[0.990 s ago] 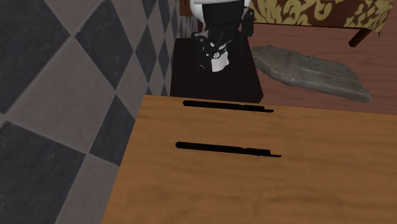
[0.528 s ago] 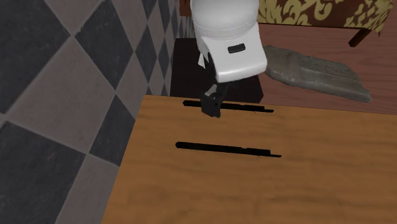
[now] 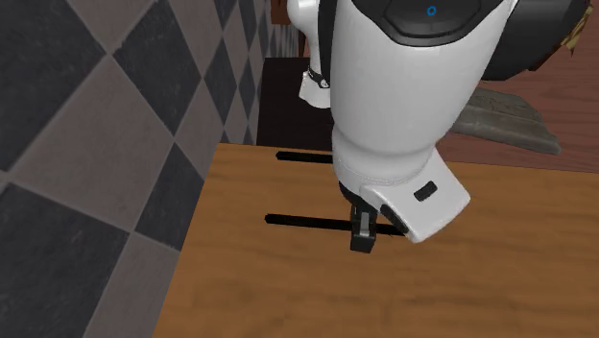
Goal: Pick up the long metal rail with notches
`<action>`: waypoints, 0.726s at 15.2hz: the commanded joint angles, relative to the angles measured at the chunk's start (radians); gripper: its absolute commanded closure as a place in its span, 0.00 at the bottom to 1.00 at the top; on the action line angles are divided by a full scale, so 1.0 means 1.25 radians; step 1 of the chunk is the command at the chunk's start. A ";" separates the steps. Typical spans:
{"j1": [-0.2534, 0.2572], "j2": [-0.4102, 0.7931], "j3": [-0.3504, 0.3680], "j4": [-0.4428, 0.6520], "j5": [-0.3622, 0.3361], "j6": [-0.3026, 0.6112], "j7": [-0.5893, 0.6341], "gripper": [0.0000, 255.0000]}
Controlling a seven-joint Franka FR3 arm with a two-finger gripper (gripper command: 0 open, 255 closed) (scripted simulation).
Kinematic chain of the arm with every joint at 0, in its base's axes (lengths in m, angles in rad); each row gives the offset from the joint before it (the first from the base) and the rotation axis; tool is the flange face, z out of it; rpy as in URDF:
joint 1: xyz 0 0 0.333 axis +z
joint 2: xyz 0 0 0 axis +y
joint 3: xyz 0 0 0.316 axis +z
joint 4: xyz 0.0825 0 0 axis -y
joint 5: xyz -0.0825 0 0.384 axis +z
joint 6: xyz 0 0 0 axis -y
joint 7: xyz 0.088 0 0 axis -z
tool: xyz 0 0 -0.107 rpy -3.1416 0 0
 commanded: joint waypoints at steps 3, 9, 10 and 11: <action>0.000 0.052 0.013 0.027 0.012 0.017 -0.062 0.00; -0.001 0.072 0.016 -0.008 0.023 0.069 -0.074 0.00; -0.001 0.072 0.016 -0.008 0.023 0.069 -0.074 0.00; -0.001 0.071 0.016 -0.009 0.023 0.069 -0.074 1.00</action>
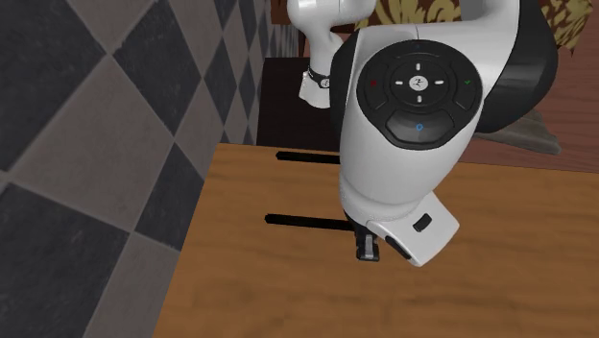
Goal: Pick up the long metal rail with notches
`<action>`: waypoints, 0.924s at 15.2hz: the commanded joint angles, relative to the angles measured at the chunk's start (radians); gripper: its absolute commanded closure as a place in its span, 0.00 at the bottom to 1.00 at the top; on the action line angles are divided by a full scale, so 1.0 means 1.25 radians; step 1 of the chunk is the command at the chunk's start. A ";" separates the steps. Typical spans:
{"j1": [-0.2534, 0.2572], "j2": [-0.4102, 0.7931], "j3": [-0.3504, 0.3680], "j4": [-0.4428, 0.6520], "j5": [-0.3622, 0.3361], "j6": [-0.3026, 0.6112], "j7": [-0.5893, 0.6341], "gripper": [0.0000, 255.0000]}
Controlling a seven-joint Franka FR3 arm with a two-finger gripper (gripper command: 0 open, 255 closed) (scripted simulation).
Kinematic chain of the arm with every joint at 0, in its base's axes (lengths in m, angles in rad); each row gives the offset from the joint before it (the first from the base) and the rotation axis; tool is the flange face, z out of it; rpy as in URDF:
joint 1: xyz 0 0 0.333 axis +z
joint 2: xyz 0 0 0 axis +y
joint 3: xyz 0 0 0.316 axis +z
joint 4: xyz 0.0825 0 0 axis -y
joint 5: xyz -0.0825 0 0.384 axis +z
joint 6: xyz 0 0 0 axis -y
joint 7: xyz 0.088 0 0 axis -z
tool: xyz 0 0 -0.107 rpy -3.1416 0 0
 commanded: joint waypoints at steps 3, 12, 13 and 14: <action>0.000 0.001 0.000 0.000 0.001 0.001 0.000 1.00; 0.000 -0.009 -0.002 0.019 -0.005 -0.027 0.006 1.00; 0.000 -0.012 -0.002 0.025 -0.007 -0.036 0.008 1.00; 0.000 -0.016 -0.003 0.032 -0.009 -0.046 0.010 1.00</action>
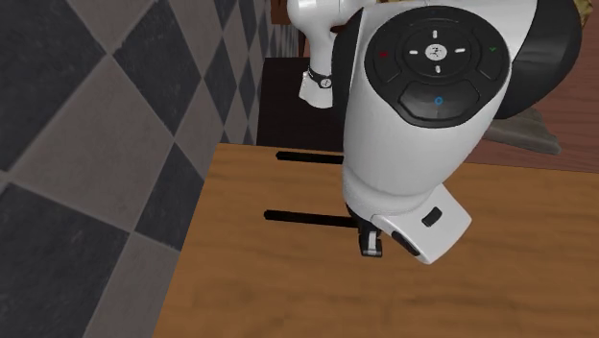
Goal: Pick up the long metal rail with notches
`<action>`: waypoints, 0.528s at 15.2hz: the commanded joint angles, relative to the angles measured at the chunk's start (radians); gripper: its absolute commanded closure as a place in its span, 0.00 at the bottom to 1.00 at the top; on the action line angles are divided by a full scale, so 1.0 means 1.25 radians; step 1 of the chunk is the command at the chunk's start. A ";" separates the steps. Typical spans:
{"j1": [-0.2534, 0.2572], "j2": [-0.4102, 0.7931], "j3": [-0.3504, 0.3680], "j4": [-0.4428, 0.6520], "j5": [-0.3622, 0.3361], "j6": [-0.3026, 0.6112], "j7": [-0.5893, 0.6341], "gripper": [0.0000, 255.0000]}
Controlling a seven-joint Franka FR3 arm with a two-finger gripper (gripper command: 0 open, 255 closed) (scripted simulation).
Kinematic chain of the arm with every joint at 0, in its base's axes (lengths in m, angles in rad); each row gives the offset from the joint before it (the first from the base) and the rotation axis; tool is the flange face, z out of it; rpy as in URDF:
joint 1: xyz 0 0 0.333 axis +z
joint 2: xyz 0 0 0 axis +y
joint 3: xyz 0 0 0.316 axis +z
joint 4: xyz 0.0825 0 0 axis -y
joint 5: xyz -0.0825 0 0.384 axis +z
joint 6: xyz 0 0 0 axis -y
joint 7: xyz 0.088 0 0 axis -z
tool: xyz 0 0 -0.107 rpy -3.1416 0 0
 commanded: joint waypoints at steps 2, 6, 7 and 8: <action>0.000 -0.009 -0.002 0.023 -0.005 -0.031 0.006 1.00; -0.001 -0.019 -0.003 0.053 -0.011 -0.070 0.014 1.00; -0.001 -0.021 -0.004 0.061 -0.013 -0.080 0.016 1.00; -0.001 -0.023 -0.004 0.069 -0.014 -0.090 0.018 1.00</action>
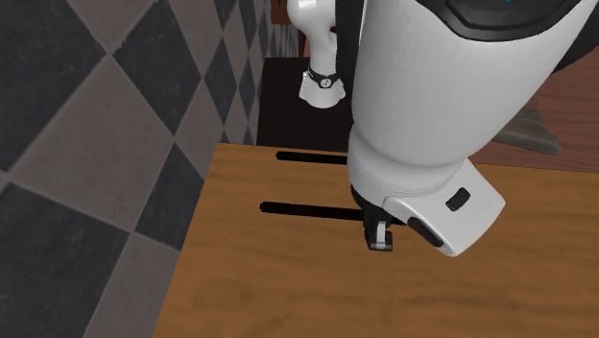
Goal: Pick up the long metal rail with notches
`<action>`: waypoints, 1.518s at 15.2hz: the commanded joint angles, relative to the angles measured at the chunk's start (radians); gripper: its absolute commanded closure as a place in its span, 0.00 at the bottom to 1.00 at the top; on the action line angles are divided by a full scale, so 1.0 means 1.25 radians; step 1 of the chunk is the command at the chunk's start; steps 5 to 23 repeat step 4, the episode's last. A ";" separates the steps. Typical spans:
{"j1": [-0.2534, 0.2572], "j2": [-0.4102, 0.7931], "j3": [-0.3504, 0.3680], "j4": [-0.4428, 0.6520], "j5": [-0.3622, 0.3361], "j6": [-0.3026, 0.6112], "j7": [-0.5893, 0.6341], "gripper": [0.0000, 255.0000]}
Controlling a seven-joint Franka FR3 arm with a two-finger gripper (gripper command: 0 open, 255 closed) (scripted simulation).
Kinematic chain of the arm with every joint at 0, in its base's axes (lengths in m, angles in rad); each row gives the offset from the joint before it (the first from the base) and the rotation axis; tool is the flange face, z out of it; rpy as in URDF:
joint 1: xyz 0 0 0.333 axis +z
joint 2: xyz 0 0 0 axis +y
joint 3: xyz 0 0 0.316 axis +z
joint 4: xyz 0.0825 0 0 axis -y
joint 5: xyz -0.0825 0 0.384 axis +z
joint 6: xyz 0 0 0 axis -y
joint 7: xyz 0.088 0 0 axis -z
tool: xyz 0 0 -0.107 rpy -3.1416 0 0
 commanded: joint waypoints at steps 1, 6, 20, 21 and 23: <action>0.000 -0.003 0.000 0.015 -0.002 -0.018 0.004 1.00; 0.000 -0.005 0.000 0.025 -0.003 -0.030 0.006 1.00; 0.000 -0.005 0.000 0.025 -0.003 -0.030 0.006 1.00; 0.000 -0.005 0.000 0.025 -0.003 -0.030 0.006 1.00; 0.000 -0.005 0.000 0.025 -0.003 -0.030 0.006 1.00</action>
